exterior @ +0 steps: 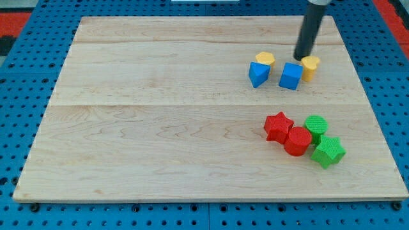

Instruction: Move the red star below diagonally to the blue triangle

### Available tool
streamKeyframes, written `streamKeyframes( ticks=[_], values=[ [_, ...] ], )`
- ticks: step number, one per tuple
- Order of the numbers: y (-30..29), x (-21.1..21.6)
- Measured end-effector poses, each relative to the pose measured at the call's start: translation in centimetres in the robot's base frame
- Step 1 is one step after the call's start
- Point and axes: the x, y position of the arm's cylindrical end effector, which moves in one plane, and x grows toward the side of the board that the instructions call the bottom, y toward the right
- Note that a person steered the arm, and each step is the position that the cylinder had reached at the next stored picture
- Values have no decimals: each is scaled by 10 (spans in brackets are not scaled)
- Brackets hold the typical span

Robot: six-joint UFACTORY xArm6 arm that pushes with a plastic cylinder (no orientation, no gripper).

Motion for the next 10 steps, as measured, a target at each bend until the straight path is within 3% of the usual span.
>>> streamKeyframes(
  ticks=[2,3,4,5,6,7,9,10],
  values=[
    [36,43],
    [80,139],
    [100,207],
    [88,248],
    [44,251],
    [35,240],
    [41,195],
    [30,152]
  ],
)
